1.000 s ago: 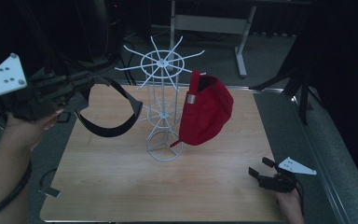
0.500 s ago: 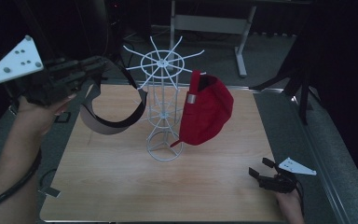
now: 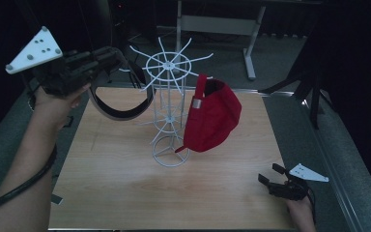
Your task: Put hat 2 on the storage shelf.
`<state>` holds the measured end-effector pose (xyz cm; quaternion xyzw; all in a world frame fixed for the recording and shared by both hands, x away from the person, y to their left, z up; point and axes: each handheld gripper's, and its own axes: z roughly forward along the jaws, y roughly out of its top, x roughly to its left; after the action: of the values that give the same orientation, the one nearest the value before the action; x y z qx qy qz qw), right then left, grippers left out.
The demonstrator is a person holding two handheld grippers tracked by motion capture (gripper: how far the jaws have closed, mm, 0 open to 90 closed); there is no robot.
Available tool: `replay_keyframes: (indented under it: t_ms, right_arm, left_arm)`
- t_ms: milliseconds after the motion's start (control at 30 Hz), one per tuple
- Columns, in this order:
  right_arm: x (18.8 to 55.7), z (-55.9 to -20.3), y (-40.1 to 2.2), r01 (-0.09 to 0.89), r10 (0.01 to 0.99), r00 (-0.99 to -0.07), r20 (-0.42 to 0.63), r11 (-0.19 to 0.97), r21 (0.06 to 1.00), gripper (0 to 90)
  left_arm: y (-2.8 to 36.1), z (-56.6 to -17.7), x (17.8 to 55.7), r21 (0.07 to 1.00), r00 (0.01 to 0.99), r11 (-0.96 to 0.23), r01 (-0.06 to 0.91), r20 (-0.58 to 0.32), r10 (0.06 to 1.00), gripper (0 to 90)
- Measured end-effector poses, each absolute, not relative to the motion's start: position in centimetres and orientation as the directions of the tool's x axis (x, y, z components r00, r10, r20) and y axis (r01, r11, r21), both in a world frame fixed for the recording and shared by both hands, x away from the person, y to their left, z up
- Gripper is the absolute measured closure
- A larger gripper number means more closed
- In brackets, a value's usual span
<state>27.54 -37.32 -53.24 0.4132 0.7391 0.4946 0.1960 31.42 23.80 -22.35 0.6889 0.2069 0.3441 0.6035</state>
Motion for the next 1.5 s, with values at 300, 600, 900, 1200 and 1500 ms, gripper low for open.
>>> replay_keyframes:
  t_ms: [300,600,900,1200,1500]
  right_arm:
    - [27.5,-53.2,-37.3,0.414,0.804,-0.584,0.117,0.171,0.894,17.1]
    - [27.4,-53.0,-37.4,0.412,0.803,-0.584,0.116,0.170,0.895,17.1]
    - [27.4,-53.0,-37.4,0.412,0.804,-0.583,0.115,0.171,0.895,17.1]
    - [27.5,-53.0,-37.1,0.412,0.801,-0.588,0.113,0.177,0.894,17.1]
    - [27.5,-52.9,-37.0,0.409,0.800,-0.590,0.111,0.178,0.895,17.1]
  left_arm:
    - [23.7,-23.2,32.6,0.979,0.668,-0.187,-0.082,0.193,0.719,82.9]
    - [23.7,-24.1,33.1,0.980,0.655,-0.195,-0.036,0.171,0.737,81.4]
    - [23.9,-25.8,32.3,0.977,0.662,-0.211,-0.024,0.174,0.729,78.4]
    - [24.7,-26.6,31.2,0.975,0.678,-0.222,-0.023,0.179,0.713,62.2]
    - [25.7,-27.7,29.9,0.983,0.694,-0.184,-0.016,0.143,0.706,58.4]
